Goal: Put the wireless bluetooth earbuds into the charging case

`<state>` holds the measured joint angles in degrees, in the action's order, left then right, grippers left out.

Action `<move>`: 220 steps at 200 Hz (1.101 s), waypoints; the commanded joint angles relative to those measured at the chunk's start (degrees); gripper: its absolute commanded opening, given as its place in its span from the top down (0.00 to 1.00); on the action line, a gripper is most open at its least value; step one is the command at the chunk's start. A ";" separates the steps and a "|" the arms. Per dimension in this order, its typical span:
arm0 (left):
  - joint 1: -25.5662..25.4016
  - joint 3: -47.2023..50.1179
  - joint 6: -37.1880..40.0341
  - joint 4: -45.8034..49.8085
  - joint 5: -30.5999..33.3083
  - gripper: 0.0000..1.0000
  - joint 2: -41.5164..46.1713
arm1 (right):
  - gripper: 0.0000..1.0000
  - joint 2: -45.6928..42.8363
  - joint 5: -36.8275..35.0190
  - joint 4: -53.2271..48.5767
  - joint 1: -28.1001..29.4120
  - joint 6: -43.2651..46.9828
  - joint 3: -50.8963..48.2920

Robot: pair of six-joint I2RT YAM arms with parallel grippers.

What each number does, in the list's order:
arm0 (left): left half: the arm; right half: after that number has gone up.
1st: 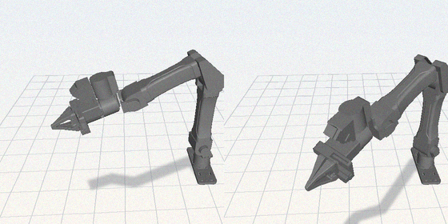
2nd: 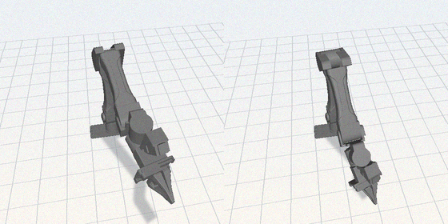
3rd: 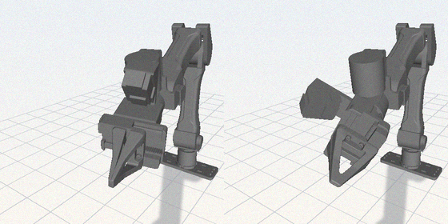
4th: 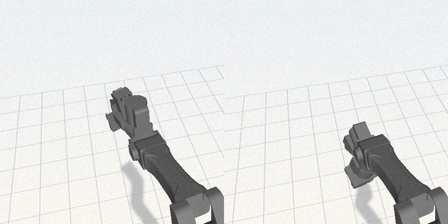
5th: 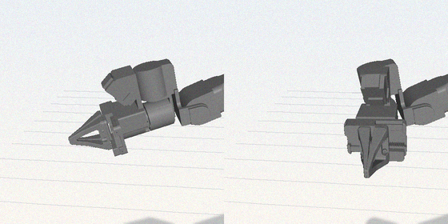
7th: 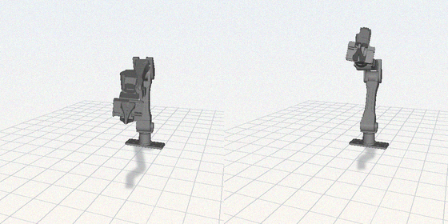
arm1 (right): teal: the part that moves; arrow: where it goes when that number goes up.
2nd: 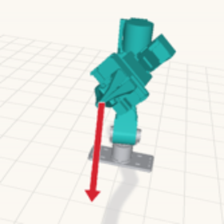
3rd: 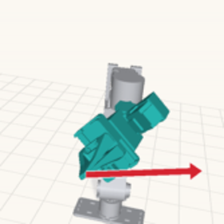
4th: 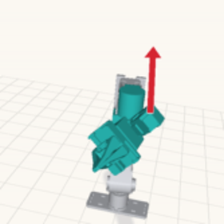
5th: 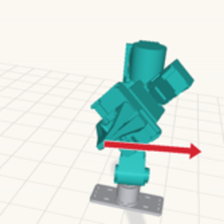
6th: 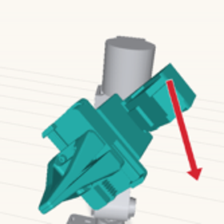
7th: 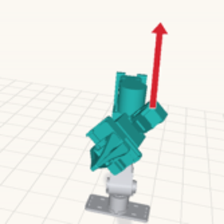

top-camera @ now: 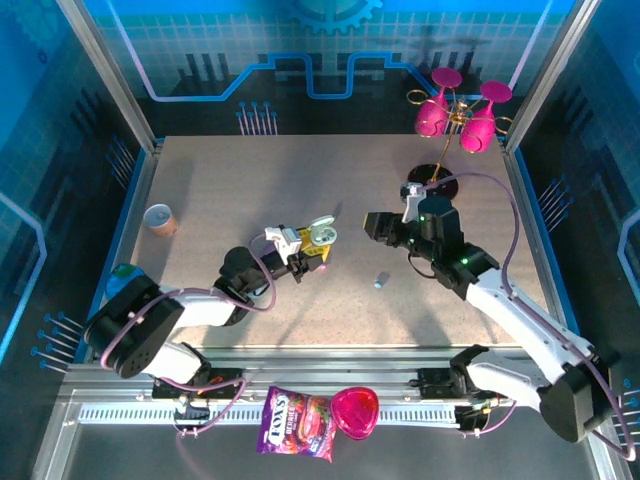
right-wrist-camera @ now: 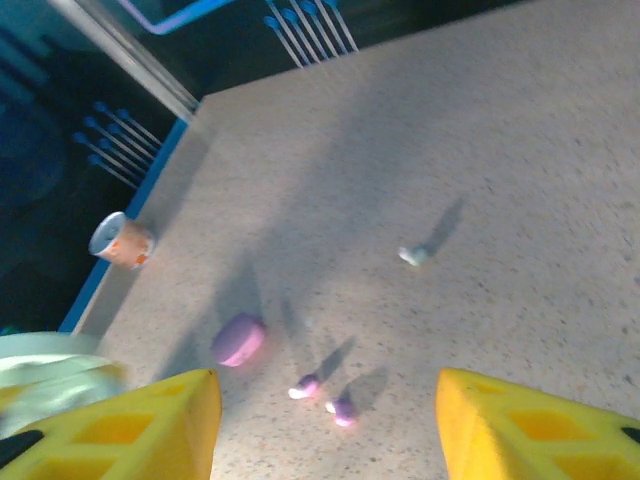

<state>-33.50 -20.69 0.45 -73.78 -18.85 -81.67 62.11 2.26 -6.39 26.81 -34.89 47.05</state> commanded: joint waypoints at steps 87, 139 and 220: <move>-1.04 -1.22 5.92 22.64 -1.34 0.77 20.02 | 0.47 42.86 10.23 1.25 -1.44 2.41 21.17; -1.68 -0.32 5.74 23.20 -0.86 0.77 20.72 | 0.47 57.42 9.04 -8.55 -0.12 7.94 37.05; -1.97 -0.91 6.23 22.44 -1.00 0.77 18.71 | 0.47 68.49 5.38 -13.86 2.00 12.81 50.16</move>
<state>-35.00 -20.51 5.10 -50.61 -19.31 -62.83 127.74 8.36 -16.71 28.03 -24.43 93.56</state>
